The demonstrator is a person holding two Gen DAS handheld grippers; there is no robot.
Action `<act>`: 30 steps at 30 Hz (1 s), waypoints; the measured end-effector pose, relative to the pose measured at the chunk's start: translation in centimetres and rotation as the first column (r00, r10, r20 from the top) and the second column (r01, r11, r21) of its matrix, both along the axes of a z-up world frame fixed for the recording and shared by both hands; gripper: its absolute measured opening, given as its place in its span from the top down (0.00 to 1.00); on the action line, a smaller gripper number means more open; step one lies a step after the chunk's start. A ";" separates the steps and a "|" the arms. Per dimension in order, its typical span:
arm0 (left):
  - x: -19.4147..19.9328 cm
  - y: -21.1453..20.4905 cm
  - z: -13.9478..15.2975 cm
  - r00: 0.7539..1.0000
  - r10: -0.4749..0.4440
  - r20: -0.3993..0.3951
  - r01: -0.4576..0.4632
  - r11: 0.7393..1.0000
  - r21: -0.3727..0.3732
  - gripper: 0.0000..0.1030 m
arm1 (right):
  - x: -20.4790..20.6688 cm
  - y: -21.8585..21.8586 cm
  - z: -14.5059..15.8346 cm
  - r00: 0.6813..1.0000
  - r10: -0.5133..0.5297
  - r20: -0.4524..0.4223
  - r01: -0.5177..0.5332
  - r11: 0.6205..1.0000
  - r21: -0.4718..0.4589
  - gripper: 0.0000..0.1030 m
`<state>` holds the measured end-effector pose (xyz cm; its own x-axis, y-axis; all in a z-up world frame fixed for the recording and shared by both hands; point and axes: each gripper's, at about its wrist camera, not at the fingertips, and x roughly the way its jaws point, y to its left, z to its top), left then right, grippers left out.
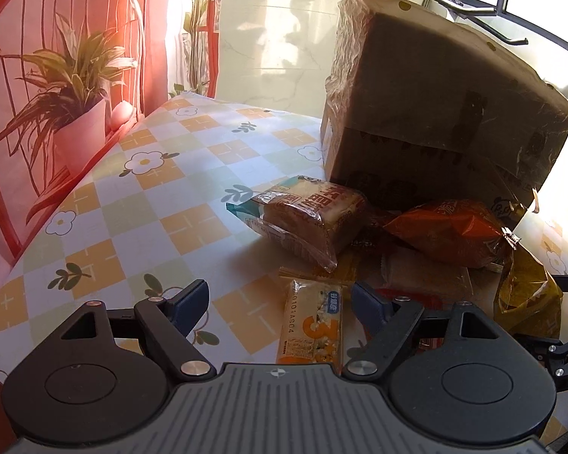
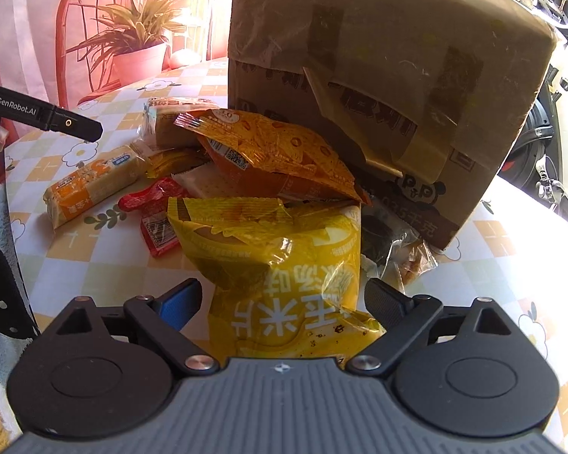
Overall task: Organize snacks
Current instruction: 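Grasp the orange biscuit bar with the left tool while the right tool grasps the yellow bag, then carry the yellow bag into the box with the right tool while the left tool holds the biscuit bar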
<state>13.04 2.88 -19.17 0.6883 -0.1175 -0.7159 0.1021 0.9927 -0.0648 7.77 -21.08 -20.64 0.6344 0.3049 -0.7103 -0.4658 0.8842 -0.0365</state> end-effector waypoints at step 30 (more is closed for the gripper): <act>-2.9 -0.6 2.0 0.995 -0.089 0.052 0.088 0.996 0.018 0.63 | -1.5 -3.7 1.8 0.975 -0.222 0.014 0.219 0.968 0.125 0.29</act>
